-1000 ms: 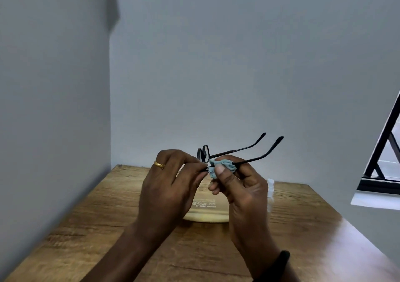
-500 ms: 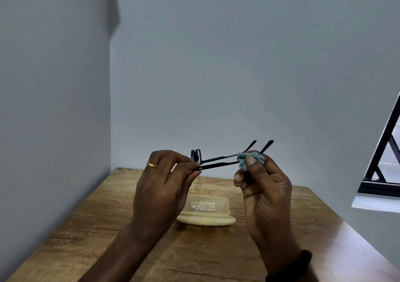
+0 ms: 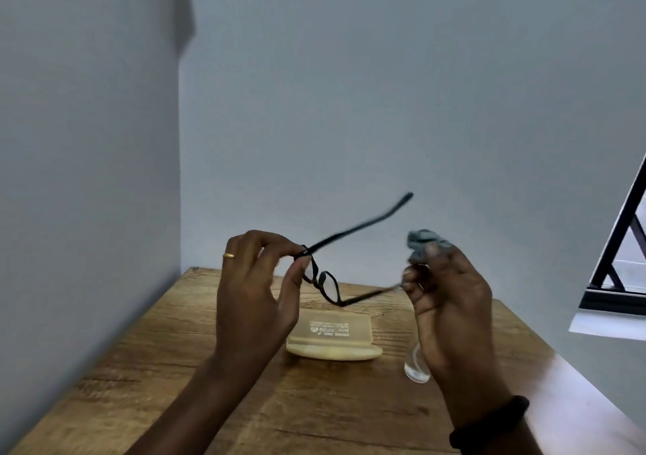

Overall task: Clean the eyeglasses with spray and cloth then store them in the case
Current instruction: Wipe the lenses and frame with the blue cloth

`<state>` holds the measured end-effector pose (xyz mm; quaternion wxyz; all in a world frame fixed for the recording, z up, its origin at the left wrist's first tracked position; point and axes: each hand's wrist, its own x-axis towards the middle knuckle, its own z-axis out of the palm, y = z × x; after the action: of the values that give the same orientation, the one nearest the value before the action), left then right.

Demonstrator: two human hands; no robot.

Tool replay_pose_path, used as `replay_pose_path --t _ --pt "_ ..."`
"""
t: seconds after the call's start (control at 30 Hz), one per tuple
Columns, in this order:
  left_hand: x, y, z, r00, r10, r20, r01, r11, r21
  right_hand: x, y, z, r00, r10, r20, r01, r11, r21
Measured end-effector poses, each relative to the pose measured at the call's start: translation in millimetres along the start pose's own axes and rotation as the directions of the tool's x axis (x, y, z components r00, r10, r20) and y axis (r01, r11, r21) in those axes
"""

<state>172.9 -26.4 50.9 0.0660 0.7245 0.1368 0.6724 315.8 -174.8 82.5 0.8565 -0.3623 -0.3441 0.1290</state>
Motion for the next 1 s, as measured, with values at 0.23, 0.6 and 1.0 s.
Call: replay_pose_path --t 0.23,0.6,1.0 --pt "1 2 -1 0.962 -0.271 -0.009 0.266 0.948 -0.175 -16 35 20 0.986 -0.073 0.150 0.153 0.758 -0.634" --pt "2 8 -3 0.918 -0.395 0.027 0.392 0.900 -0.188 -36 61 34 0.856 -0.209 0.474 0.475 -0.045 -0.879" --pt "1 6 0 0.908 -0.413 0.067 0.417 0.881 -0.224 -22 57 29 0.835 -0.254 0.489 0.432 -0.247 -0.867"
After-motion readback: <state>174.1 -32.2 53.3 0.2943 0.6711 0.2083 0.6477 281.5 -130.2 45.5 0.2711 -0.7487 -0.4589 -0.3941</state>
